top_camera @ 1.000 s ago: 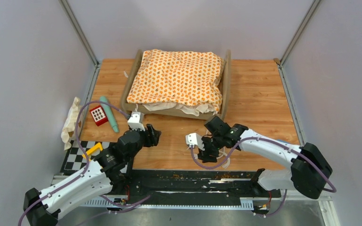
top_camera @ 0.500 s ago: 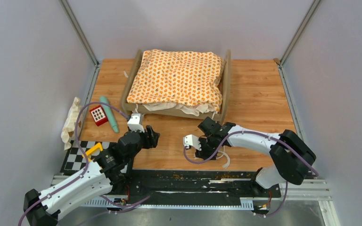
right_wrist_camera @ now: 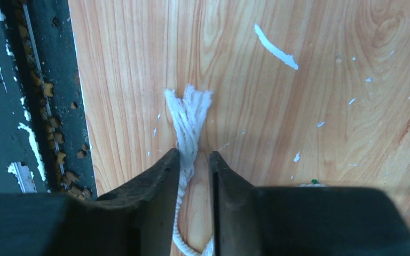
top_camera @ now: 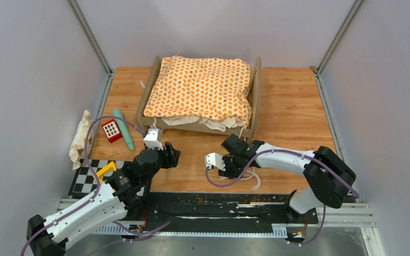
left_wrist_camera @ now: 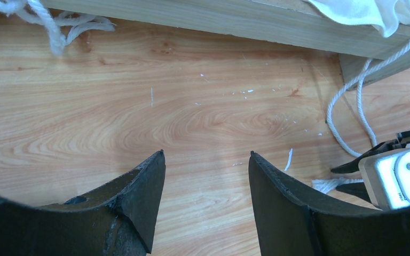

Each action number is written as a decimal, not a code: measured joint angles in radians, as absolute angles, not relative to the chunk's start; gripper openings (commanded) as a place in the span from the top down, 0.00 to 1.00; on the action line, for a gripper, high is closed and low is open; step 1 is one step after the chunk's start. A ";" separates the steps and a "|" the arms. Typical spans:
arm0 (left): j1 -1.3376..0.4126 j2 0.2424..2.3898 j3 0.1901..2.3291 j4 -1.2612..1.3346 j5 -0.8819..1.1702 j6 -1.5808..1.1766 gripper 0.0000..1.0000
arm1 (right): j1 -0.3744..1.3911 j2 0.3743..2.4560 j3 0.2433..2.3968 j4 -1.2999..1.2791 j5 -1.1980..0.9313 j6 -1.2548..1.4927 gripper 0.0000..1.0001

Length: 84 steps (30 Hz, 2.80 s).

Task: Set up the pet bed
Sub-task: Tie the ropes to the bed frame.

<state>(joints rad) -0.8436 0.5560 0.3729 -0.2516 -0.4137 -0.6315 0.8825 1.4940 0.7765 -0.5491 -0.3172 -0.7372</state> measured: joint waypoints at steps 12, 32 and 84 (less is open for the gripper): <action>-0.844 0.543 0.373 -0.265 -0.421 -0.641 0.34 | 0.888 1.433 0.713 -0.463 -0.293 -0.720 1.00; -0.846 1.089 0.535 0.257 -0.116 -0.466 0.27 | 0.793 1.075 0.597 -0.516 -0.325 -0.761 1.00; -1.006 1.898 0.752 0.809 -0.081 -0.428 1.00 | 0.711 0.909 0.547 -0.533 -0.271 -0.550 1.00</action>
